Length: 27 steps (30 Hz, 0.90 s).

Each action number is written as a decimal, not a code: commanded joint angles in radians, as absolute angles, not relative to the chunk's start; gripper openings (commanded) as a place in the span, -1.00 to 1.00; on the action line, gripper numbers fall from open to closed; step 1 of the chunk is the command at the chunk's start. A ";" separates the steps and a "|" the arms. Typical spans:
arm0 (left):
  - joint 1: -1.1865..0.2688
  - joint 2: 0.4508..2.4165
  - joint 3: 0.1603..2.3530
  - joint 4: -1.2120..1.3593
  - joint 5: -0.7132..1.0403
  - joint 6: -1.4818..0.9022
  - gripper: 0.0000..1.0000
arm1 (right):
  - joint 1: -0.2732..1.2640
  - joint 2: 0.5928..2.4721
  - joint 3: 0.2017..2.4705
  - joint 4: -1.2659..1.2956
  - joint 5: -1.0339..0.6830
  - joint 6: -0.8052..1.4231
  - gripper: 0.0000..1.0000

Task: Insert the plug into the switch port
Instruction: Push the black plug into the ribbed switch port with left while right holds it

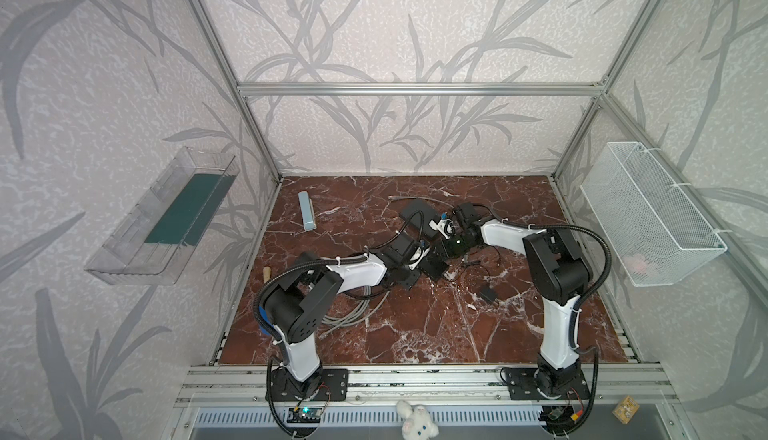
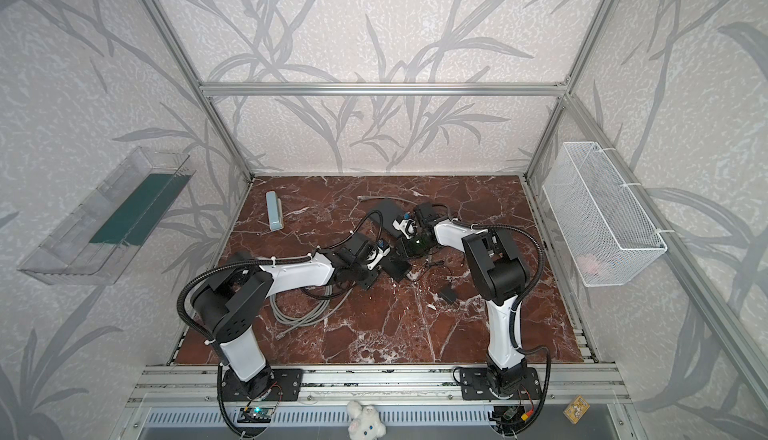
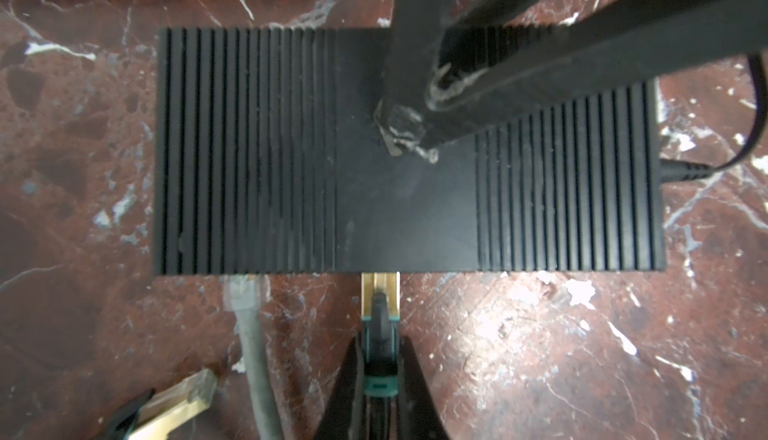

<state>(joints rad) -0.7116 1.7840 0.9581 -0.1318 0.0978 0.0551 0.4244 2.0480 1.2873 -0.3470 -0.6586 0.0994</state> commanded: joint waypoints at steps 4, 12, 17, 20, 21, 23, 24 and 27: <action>-0.713 1.826 0.997 0.023 0.160 0.094 -0.91 | 0.534 2.109 1.219 -0.519 -0.737 -0.021 -0.20; -0.710 1.860 1.023 0.148 0.196 0.107 -0.92 | 0.583 2.128 1.202 -0.525 -0.848 -0.036 -0.30; -0.707 1.902 1.069 0.186 0.207 0.089 -0.92 | 0.607 2.132 1.190 -0.517 -0.876 -0.010 -0.30; -0.701 1.896 1.082 0.154 0.195 0.085 -0.91 | 0.602 2.115 1.187 -0.513 -0.858 0.013 -0.29; -0.697 1.885 1.080 0.132 0.196 0.084 -0.90 | 0.594 2.105 1.188 -0.510 -0.849 0.036 -0.29; -0.695 1.861 1.072 0.073 0.197 0.089 -0.87 | 0.563 2.079 1.182 -0.480 -0.810 0.125 -0.24; -0.694 1.848 1.071 0.033 0.189 0.090 -0.84 | 0.543 2.061 1.177 -0.461 -0.797 0.174 -0.24; -0.686 1.806 1.081 -0.112 0.173 0.090 -0.76 | 0.487 2.007 1.176 -0.419 -0.738 0.295 -0.17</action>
